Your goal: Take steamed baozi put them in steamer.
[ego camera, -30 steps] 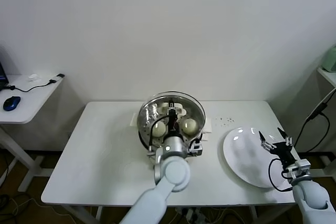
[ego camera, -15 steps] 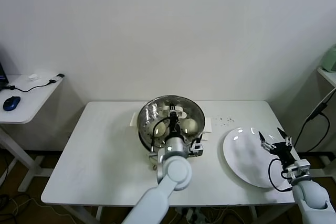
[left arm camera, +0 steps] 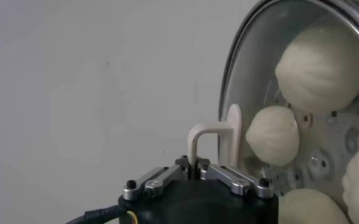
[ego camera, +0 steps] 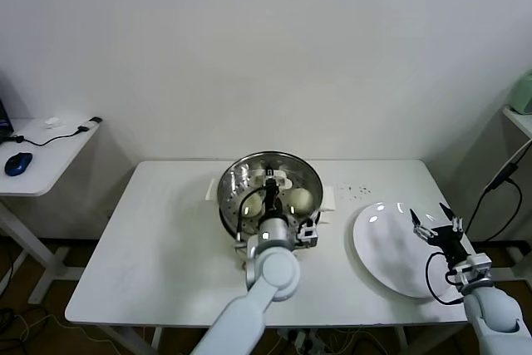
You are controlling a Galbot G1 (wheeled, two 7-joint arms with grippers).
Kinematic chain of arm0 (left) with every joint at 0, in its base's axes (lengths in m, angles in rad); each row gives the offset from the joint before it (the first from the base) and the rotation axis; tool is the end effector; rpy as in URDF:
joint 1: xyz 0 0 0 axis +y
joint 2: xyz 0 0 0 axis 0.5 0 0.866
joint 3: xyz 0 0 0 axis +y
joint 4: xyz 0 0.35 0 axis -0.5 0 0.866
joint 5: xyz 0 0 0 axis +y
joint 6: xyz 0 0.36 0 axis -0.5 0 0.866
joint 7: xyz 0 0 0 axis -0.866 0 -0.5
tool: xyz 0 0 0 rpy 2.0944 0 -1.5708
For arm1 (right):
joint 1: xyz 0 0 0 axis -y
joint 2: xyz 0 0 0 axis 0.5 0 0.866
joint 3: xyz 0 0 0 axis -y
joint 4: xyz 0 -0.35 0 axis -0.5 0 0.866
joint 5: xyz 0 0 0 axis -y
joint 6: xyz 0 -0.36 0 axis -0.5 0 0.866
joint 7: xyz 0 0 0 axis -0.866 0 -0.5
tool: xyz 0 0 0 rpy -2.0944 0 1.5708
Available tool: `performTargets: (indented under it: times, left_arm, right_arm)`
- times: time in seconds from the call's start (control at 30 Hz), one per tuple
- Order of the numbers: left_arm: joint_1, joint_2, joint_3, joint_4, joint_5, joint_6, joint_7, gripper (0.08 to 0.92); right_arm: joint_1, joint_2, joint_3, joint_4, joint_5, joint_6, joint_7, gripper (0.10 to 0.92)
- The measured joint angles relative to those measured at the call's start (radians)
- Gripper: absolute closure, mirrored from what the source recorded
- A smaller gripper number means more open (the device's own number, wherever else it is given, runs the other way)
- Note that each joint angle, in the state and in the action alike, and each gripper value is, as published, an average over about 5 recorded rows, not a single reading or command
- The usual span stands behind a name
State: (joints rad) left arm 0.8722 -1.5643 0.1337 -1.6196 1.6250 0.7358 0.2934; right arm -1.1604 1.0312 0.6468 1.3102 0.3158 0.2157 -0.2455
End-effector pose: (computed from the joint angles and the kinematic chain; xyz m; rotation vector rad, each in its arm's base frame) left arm 0.3384 -0.2175 -0.2792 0.0382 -2.1600 -2.1554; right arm 0.3026 -0.2642 -0.3946 0.0927 -3.0078 0.3429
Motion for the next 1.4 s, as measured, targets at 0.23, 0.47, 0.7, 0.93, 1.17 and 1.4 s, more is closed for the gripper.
performTargets:
  times: [0.23,0.47,0.7,0.93,1.17,1.4]
  left_arm:
    - [0.003,0.006,0.000,-0.007,-0.017,0.000,0.006,0.839]
    - [0.013,0.032,0.009,-0.038,-0.030,0.001,0.026,0.660]
    - [0.041,0.087,0.016,-0.123,-0.053,0.001,0.053,0.452]
    - [0.099,0.166,0.013,-0.265,-0.121,0.001,0.055,0.253]
    - [0.179,0.259,-0.023,-0.411,-0.257,0.001,-0.018,0.179]
    - [0.304,0.337,-0.179,-0.503,-0.517,0.001,-0.170,0.177]
  right_arm:
    - [-0.001,0.001,0.007,0.000,-0.002,0.001,-0.002,0.203]
    - [-0.001,0.000,0.012,-0.004,-0.004,0.002,-0.006,0.203]
    - [0.005,-0.003,0.014,-0.010,-0.007,0.002,-0.009,0.203]
    - [0.011,-0.002,0.012,-0.010,-0.013,-0.005,-0.007,0.203]
    - [0.002,-0.002,0.015,0.011,-0.020,-0.029,-0.008,0.203]
    - [-0.021,0.004,0.022,0.058,-0.016,-0.066,-0.015,0.203]
